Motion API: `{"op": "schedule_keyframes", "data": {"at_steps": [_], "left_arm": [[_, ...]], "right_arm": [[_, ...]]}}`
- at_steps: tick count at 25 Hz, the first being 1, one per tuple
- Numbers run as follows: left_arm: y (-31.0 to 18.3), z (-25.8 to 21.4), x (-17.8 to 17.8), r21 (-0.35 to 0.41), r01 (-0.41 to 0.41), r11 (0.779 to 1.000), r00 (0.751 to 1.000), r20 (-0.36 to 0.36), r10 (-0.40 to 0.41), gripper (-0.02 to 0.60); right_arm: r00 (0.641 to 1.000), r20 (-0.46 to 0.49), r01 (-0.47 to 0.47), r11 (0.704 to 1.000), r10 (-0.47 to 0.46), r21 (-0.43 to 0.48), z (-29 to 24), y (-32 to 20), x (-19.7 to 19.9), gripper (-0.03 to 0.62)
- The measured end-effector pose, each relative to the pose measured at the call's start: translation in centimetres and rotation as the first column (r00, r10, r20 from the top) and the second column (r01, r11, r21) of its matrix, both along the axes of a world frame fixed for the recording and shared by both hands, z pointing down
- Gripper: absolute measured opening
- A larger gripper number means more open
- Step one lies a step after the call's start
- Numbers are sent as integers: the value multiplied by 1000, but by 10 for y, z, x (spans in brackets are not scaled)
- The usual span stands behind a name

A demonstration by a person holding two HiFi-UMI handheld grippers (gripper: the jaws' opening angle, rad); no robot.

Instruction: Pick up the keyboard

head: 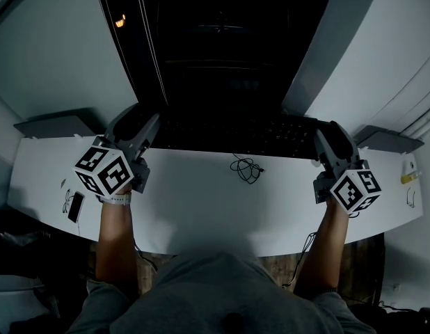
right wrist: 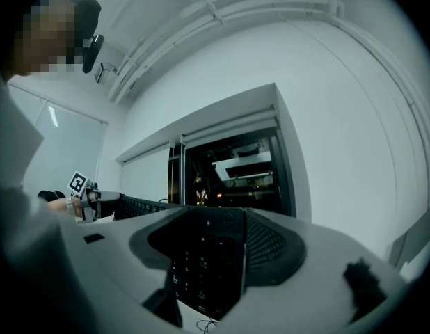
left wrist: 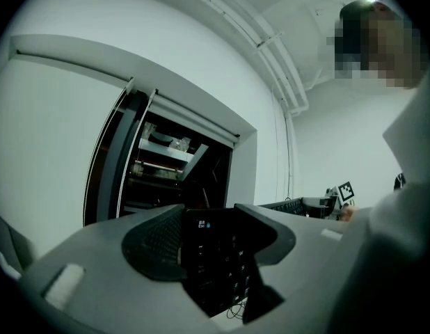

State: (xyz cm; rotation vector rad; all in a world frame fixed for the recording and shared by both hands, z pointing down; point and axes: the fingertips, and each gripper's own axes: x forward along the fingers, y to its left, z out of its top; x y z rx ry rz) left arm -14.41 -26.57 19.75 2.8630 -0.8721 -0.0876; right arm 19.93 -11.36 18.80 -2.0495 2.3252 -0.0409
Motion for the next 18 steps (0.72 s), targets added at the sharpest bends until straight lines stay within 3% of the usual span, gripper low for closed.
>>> {"op": "schedule_keyframes", "data": {"at_steps": [18], "left_arm": [[-3, -1, -7, 7, 18, 1000, 1000, 3, -18, 207]], "right_arm": [[1000, 1, 18, 1000, -18, 8, 1, -9, -3, 239]]}}
